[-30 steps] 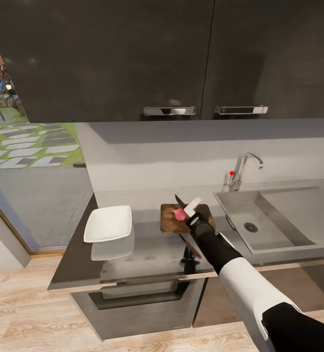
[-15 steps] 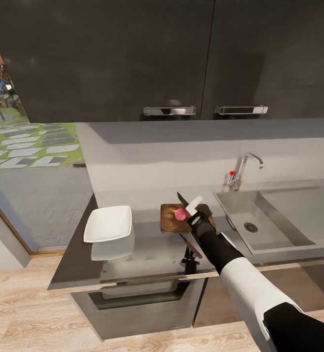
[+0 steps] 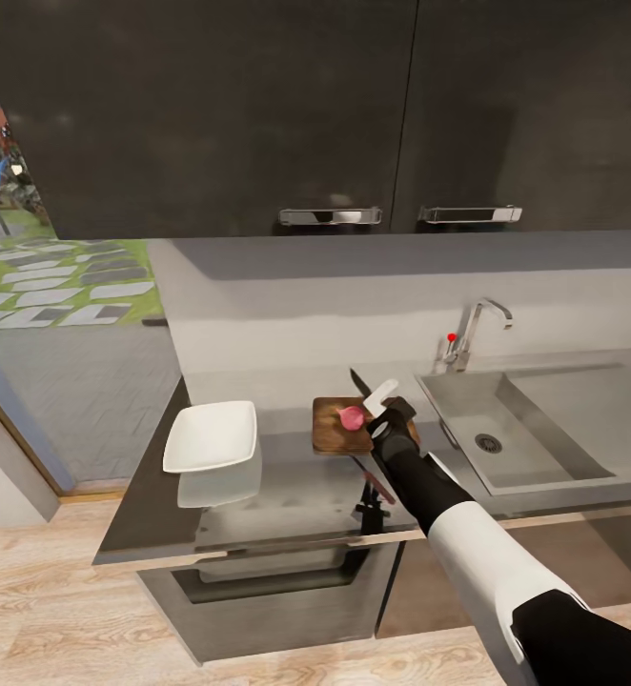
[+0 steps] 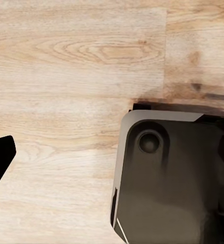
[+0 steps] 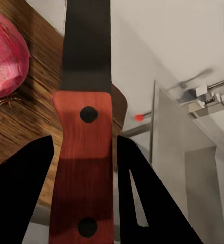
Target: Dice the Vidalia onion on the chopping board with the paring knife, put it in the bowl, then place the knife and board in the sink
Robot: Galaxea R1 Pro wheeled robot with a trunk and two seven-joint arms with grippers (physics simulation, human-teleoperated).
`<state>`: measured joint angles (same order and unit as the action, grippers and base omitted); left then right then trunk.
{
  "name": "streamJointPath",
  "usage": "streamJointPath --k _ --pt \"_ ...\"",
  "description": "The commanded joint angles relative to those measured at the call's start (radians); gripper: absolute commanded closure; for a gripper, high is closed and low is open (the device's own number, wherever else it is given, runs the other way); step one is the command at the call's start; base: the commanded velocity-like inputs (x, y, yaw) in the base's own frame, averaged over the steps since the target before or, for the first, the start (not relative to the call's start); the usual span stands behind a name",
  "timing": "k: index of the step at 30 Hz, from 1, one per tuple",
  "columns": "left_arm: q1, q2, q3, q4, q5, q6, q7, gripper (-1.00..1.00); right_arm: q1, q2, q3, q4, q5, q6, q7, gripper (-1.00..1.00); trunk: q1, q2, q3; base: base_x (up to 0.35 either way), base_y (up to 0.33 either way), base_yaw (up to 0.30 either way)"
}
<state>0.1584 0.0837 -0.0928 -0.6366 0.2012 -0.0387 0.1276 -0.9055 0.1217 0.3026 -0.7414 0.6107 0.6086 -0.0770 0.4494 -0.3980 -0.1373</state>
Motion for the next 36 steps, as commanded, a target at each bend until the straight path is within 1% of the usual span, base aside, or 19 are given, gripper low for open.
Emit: streamJointPath --k 1,13,16,18,22,28,36 --pt "0.000 0.002 -0.008 -0.001 0.011 -0.003 0.009 -1.00 -0.001 0.000 0.004 0.001 0.000 0.006 -0.010 1.00 0.001 -0.002 -0.002 0.000 0.000 0.000" --pt "0.000 0.002 -0.008 0.001 0.011 -0.003 0.009 -1.00 -0.001 0.003 0.009 0.019 -0.004 0.006 -0.019 1.00 0.001 -0.002 -0.002 0.000 0.000 0.000" --pt "0.000 0.002 -0.008 0.001 0.011 -0.003 0.009 -1.00 -0.001 0.004 0.016 0.027 -0.004 0.005 -0.020 1.00 0.001 -0.002 -0.002 0.000 0.000 0.000" --pt "0.000 0.002 -0.008 0.002 0.011 -0.003 0.009 -1.00 0.000 0.008 0.032 0.031 -0.005 0.005 -0.031 1.00 0.001 -0.002 -0.002 0.000 0.028 0.000" --pt "0.000 0.002 -0.008 0.002 0.011 -0.003 0.009 -1.00 0.002 0.011 0.052 0.037 -0.005 0.005 -0.052 1.00 0.001 -0.002 -0.002 0.000 0.204 0.000" --pt "0.000 0.002 -0.008 0.002 0.011 -0.003 0.009 -1.00 0.004 0.012 0.058 0.042 -0.005 0.005 -0.057 1.00 0.001 -0.002 -0.002 0.000 0.192 0.000" --pt "0.000 0.002 -0.008 0.002 0.011 -0.003 0.009 -1.00 0.005 0.012 0.059 0.048 -0.006 0.005 -0.058 1.00 0.001 -0.002 -0.002 0.000 0.020 0.000"
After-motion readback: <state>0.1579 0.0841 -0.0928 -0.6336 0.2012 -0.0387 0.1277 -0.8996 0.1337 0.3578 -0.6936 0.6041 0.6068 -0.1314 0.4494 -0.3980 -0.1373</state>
